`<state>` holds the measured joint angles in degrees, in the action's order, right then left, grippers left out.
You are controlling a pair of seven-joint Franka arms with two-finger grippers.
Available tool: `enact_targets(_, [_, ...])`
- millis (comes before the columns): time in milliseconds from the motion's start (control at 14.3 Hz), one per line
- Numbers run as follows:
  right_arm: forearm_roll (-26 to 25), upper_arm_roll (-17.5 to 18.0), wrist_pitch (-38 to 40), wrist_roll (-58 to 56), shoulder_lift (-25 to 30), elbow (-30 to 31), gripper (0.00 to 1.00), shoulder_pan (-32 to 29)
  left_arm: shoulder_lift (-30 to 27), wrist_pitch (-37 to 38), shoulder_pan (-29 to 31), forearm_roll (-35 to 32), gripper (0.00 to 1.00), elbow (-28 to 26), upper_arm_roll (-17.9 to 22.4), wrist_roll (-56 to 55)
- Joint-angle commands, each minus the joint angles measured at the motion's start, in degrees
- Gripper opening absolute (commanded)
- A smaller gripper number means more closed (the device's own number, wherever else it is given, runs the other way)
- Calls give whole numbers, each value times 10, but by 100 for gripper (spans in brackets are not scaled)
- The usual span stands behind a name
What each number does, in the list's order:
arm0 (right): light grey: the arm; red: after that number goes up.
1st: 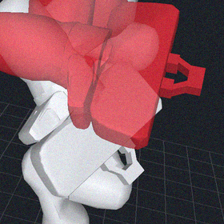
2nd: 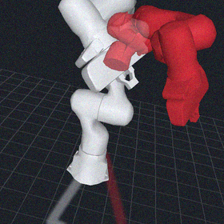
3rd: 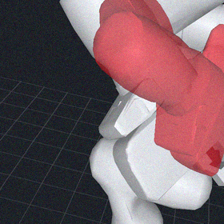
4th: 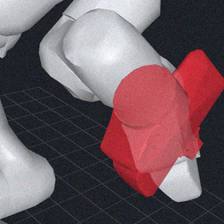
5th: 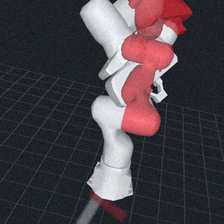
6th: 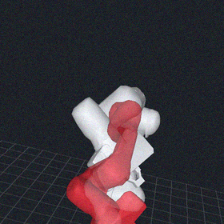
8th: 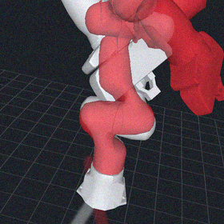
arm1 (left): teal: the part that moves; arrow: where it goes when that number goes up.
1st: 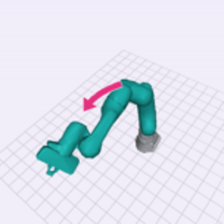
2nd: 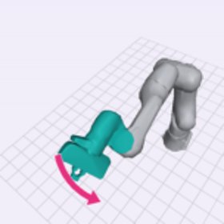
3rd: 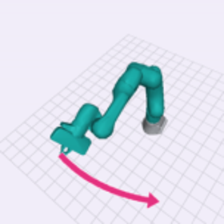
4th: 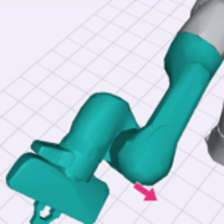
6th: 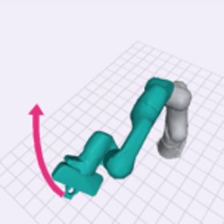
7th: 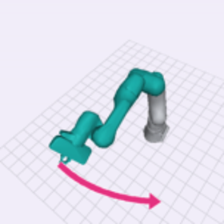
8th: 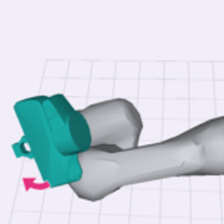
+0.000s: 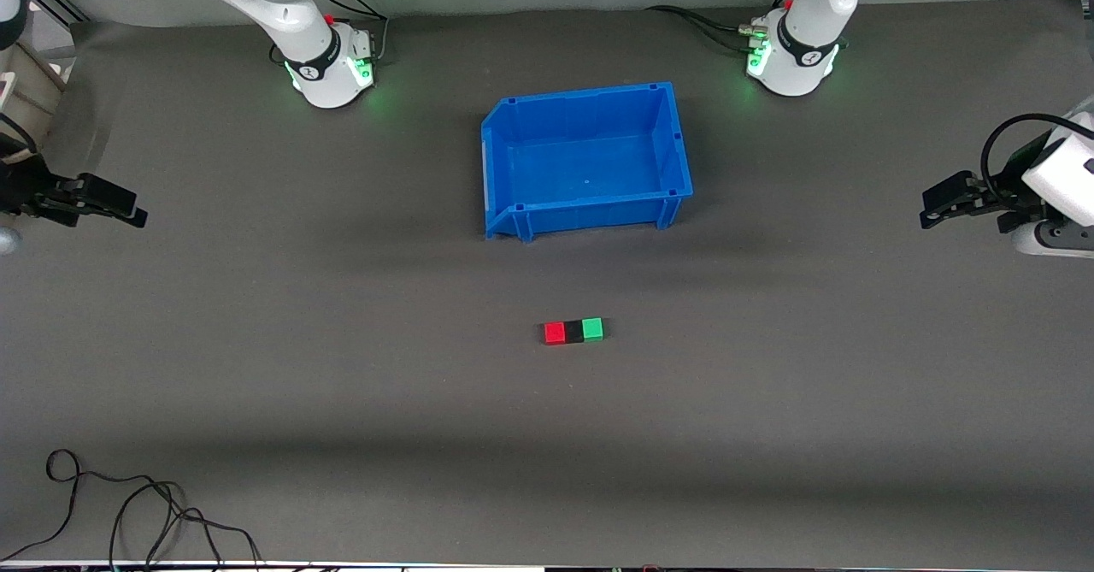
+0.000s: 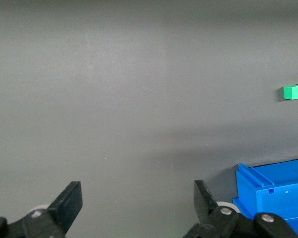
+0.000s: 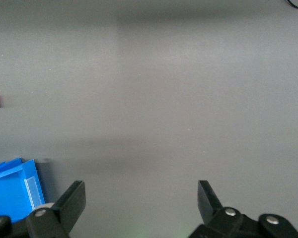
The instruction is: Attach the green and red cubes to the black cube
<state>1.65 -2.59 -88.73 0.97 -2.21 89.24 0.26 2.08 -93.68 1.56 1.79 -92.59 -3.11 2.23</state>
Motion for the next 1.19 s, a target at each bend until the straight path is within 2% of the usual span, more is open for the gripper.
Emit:
enact_targets(0, [-23, 33, -12, 28, 19, 20, 100, -8, -1, 12, -4, -13, 100, 7, 2, 3])
enact_targets(279, [-24, 58, -24, 62, 18, 24, 100, -10, -2, 13, -4, -20, 100, 7, 2, 8])
enact_targets(1116, [-24, 53, -29, 54, 4, 24, 100, -9, -1, 14, -4, -20, 100, 21, 2, 7])
